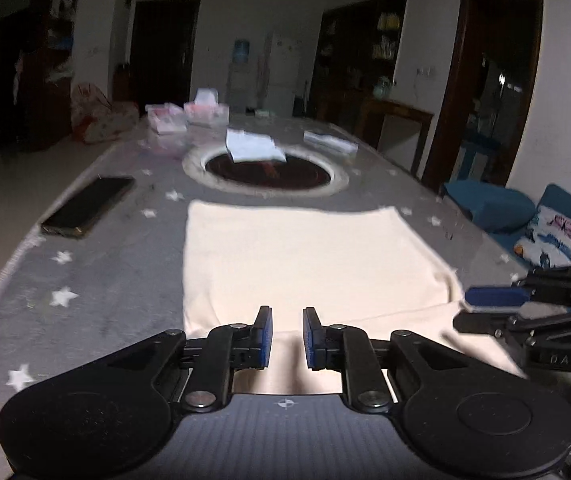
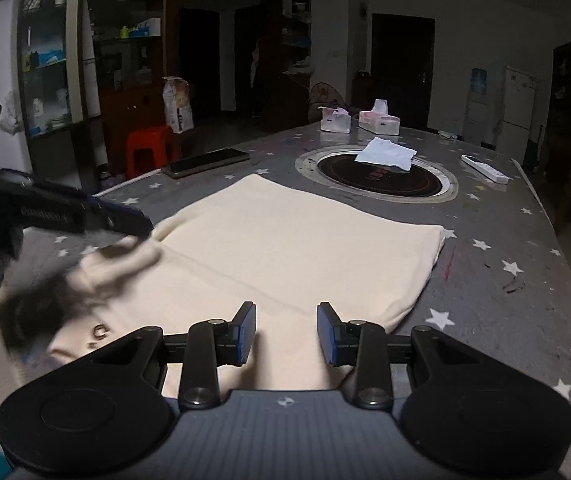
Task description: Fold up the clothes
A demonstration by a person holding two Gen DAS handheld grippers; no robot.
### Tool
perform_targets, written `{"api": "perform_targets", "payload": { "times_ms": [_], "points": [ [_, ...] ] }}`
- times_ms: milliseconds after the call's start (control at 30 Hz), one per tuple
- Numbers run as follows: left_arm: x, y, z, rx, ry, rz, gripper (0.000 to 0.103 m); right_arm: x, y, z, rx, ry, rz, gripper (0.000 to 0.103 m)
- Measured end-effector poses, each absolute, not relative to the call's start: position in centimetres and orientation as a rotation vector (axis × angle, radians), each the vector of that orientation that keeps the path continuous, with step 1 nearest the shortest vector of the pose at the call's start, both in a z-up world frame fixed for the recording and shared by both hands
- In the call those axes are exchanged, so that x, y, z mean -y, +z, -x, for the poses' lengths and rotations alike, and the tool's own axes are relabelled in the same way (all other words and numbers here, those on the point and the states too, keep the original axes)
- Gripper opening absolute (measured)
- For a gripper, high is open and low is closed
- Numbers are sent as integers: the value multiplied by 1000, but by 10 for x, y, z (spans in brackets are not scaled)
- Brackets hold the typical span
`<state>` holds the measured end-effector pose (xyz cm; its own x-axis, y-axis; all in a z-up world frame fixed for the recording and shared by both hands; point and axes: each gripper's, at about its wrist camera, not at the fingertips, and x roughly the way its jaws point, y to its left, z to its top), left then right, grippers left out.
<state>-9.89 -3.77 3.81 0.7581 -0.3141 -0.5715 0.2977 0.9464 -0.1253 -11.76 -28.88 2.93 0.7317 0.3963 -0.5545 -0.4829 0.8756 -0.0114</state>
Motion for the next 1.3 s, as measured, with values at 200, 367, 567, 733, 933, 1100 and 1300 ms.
{"api": "perform_targets", "payload": {
  "times_ms": [200, 367, 567, 733, 933, 1100, 1300],
  "points": [
    [36, 22, 99, -662, -352, -7, 18, 289, 13, 112, -622, 477, 192, 32],
    [34, 30, 122, -634, -404, -61, 27, 282, 24, 130, -573, 527, 229, 32],
    [29, 37, 160, -617, -475, -159, 28, 276, 13, 139, -599, 550, 279, 33],
    [26, 40, 189, -588, -544, -276, 31, 279, 21, 153, -586, 575, 306, 33],
    [40, 25, 206, -555, -589, -444, 32, 274, 18, 160, -581, 585, 350, 34],
    [49, 14, 209, -490, -610, -540, 33, 270, 16, 163, -588, 593, 360, 36],
    [56, 5, 214, -428, -651, -627, 33, 276, 24, 165, -591, 600, 364, 37]
  ]
}}
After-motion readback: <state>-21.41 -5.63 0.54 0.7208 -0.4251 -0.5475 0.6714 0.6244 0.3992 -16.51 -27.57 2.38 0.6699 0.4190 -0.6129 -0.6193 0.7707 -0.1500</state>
